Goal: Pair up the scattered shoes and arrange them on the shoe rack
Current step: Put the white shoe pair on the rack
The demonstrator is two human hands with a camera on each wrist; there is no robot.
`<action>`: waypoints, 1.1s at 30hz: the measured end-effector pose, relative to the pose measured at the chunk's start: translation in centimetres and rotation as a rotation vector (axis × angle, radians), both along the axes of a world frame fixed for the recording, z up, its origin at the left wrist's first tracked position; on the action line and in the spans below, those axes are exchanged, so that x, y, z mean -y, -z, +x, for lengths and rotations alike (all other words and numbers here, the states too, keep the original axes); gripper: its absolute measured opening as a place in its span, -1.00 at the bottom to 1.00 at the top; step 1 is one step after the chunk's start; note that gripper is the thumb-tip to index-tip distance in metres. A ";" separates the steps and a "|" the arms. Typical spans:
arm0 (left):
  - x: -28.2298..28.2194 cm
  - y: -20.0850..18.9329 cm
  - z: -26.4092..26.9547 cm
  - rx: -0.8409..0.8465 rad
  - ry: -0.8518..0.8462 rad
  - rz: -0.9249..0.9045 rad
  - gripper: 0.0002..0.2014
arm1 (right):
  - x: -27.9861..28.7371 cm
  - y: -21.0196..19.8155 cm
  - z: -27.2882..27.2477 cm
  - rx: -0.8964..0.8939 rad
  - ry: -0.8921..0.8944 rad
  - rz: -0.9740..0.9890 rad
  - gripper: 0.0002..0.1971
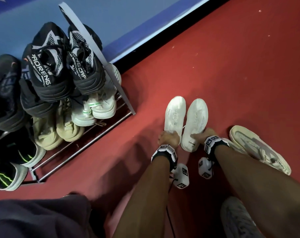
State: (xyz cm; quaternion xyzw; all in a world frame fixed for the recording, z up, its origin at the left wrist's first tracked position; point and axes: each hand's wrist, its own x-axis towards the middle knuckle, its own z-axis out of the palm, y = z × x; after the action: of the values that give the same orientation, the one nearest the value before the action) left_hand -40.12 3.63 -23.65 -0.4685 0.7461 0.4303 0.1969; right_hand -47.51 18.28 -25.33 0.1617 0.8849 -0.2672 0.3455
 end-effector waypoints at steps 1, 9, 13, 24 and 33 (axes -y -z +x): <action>0.7 -0.4 0.2 0.018 0.031 -0.015 -0.34 | 0.1 0.0 0.3 0.009 0.012 -0.011 -0.42; 4.4 -0.2 1.0 0.025 -0.025 0.112 -0.28 | 0.4 0.1 1.9 -0.091 0.241 -0.061 -0.42; 4.2 -0.6 1.5 -0.016 -0.017 0.230 -0.54 | 0.5 0.6 2.4 -0.126 0.283 -0.091 -0.49; 3.7 2.0 3.2 -0.008 0.074 0.192 -0.31 | 2.5 0.7 4.1 -0.277 0.314 -0.336 -0.66; 3.4 1.7 2.6 -0.044 0.016 0.051 -0.55 | 3.3 1.7 4.7 -0.300 0.206 -0.173 -0.47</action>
State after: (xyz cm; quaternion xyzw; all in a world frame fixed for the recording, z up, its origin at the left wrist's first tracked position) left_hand -37.49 0.21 -25.33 -0.4478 0.7426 0.4577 0.1959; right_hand -42.85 15.03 -27.02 0.1792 0.8791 -0.3972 0.1931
